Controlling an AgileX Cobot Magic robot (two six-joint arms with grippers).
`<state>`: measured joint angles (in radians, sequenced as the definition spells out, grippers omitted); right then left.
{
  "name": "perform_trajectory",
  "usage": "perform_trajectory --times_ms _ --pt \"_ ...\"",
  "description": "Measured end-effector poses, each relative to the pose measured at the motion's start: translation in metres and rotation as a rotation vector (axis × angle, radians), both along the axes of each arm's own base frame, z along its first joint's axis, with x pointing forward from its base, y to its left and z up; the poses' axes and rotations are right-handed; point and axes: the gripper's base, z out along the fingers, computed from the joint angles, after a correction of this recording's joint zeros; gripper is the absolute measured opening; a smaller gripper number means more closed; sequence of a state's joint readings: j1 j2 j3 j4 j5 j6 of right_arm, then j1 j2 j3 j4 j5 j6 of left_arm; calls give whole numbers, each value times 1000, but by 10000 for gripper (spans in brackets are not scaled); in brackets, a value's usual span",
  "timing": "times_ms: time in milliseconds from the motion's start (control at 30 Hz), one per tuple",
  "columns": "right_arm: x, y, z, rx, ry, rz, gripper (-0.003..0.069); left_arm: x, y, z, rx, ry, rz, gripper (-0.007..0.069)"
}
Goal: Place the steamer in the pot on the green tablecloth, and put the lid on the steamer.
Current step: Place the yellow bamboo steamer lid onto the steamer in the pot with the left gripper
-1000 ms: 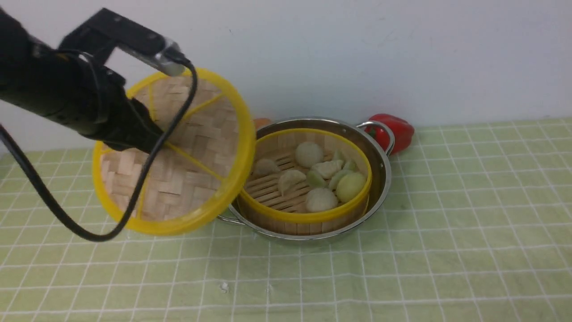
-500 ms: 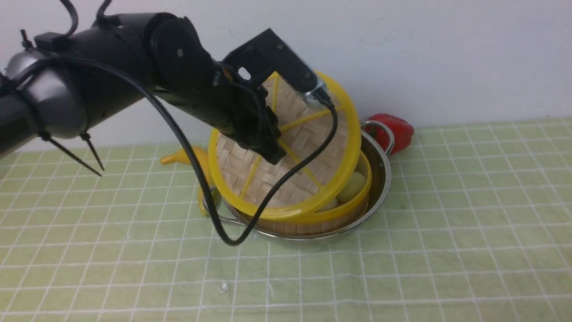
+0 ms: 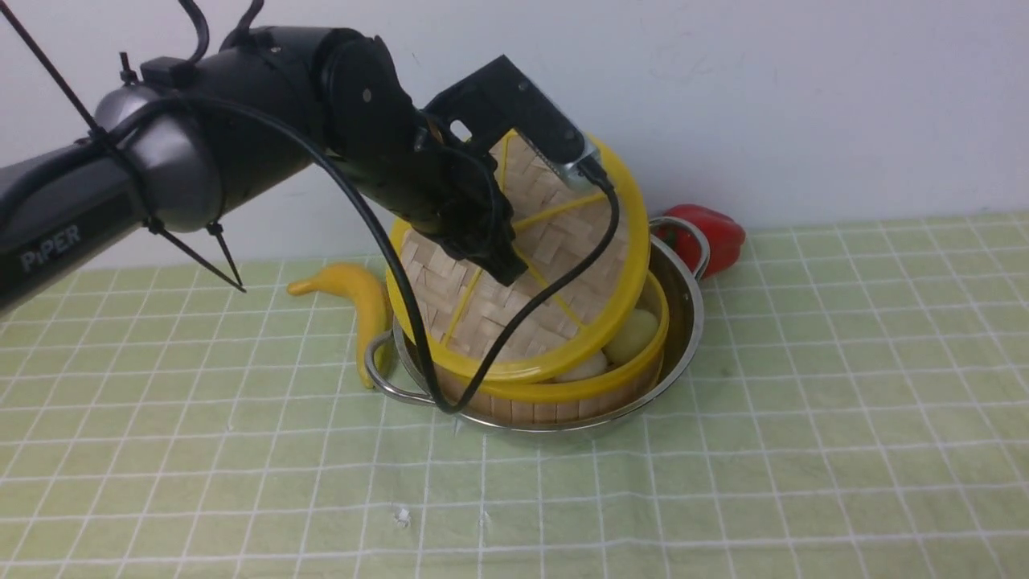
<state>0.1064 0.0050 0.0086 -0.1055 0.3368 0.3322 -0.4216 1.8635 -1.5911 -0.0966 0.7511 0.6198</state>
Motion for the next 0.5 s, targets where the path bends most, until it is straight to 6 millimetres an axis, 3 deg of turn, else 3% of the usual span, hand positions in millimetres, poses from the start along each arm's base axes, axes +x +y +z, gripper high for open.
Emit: perform_trajectory --times_ms 500 --pt "0 0 0 0 0 0 240 6 -5 -10 26 -23 -42 123"
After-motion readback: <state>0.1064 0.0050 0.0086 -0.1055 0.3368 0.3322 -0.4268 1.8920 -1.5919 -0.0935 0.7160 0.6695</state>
